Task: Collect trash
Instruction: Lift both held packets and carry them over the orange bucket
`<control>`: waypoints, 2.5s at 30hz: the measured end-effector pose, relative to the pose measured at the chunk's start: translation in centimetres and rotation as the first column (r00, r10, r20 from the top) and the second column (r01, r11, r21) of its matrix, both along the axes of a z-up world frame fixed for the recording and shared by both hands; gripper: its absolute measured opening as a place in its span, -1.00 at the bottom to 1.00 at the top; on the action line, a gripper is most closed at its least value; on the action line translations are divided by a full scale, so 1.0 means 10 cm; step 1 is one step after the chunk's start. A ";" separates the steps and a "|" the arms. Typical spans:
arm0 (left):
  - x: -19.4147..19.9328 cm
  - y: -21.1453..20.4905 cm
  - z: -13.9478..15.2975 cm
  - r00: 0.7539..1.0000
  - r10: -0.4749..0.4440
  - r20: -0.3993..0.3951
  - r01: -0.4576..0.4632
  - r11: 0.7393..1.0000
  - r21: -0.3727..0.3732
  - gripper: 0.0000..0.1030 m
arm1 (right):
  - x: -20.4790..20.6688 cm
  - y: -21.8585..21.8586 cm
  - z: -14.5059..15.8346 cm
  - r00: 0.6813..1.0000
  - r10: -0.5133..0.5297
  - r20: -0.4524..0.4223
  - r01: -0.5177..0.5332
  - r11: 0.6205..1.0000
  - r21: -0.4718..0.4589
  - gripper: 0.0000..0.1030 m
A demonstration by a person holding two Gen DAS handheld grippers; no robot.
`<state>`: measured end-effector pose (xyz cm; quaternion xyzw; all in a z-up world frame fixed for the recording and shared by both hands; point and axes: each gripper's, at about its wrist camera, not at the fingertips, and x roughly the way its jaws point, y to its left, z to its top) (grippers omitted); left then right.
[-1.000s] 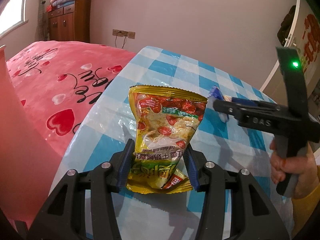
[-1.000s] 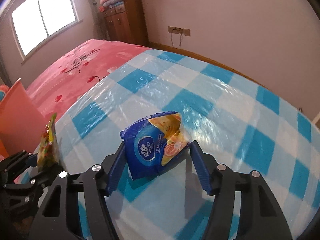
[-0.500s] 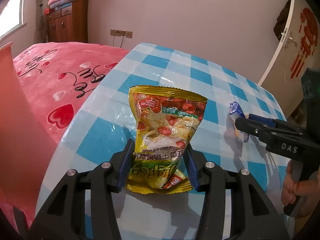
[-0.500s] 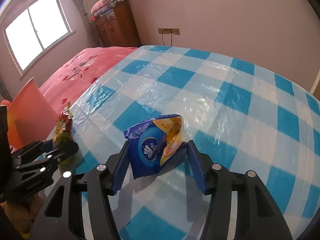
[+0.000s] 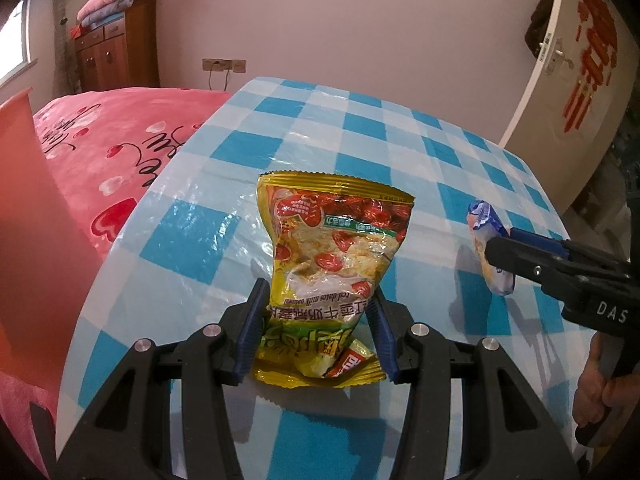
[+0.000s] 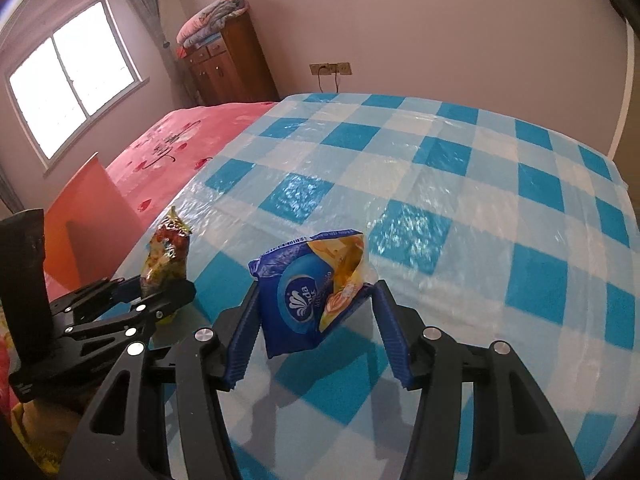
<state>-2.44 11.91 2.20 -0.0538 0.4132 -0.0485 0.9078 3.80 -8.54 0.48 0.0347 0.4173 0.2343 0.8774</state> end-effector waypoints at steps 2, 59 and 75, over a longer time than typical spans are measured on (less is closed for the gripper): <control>-0.05 -0.02 0.03 1.000 -0.005 0.004 0.005 1.000 0.001 -0.04 | -0.09 -0.01 0.02 1.000 -0.002 0.001 0.002 1.000 0.002 0.08; -1.05 1.69 1.49 0.899 0.311 0.309 -0.356 0.929 0.101 -0.03 | -0.83 1.68 1.25 0.933 0.329 0.146 -0.335 0.942 0.017 0.08; -0.85 2.26 1.24 0.877 0.420 0.234 -0.444 0.894 0.056 -0.03 | -0.73 2.85 1.53 0.832 0.510 0.218 -0.524 0.852 0.009 0.16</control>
